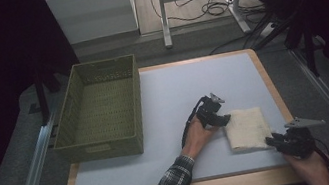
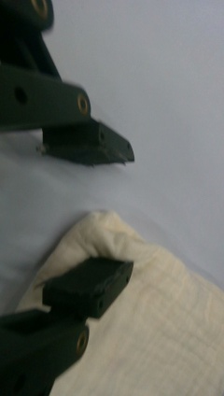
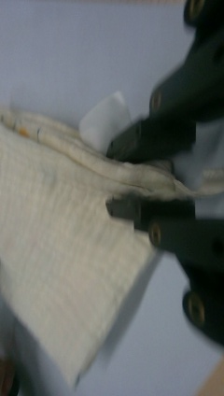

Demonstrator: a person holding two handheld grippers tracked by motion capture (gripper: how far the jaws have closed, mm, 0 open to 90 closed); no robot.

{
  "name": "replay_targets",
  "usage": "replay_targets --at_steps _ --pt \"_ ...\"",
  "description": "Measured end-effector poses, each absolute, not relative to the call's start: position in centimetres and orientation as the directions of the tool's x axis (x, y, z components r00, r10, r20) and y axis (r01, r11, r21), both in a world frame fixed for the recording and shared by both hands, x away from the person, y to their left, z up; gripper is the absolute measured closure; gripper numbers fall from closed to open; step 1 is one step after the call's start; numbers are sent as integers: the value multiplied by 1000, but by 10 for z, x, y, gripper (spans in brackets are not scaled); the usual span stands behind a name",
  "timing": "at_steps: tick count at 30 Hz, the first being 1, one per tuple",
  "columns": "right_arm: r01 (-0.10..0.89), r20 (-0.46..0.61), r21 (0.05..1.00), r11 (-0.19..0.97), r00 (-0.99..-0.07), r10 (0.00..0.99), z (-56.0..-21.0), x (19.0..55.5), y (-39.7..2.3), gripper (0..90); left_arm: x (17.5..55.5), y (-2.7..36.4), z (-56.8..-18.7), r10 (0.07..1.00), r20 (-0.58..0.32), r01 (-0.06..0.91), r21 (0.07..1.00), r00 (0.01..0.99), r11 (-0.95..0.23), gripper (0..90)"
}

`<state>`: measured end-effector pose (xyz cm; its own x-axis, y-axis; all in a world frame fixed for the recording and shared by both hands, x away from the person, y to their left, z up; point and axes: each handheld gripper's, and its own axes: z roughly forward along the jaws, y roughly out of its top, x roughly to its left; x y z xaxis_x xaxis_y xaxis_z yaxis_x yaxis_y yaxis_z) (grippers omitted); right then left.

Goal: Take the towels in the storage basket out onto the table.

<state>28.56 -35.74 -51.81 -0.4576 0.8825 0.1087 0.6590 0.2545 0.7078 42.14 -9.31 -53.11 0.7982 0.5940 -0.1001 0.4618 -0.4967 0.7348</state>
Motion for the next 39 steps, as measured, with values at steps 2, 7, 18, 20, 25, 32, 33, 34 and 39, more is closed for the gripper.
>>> replay_targets --at_steps 2,7,18,20,25,32,33,34,39 --pt "674 162 706 219 -455 876 -520 286 -359 797 420 -93 -531 581 -123 468 734 804 -492 552" --pt "692 219 698 185 -453 864 -520 289 -364 822 417 -95 -530 545 -159 470 729 823 -497 812" --pt "663 220 723 195 -488 844 -505 289 -359 823 416 -85 -509 552 -76 409 756 831 -512 833" --pt "649 209 733 204 -501 840 -501 289 -354 823 415 -79 -504 559 -69 407 759 826 -507 831" --pt "628 198 745 226 -531 824 -495 292 -341 822 415 -66 -499 577 -60 407 767 815 -496 827" --pt "599 181 758 258 -573 799 -486 298 -322 822 415 -46 -487 589 -33 396 770 807 -500 827" --pt "595 179 760 261 -578 796 -485 299 -320 821 414 -45 -486 595 -36 398 775 803 -491 827" --pt "590 175 762 266 -584 793 -484 300 -318 821 414 -42 -483 597 -29 396 774 802 -494 827" --pt "583 184 767 269 -601 778 -480 306 -308 821 413 -29 -476 610 -14 393 776 792 -493 826"
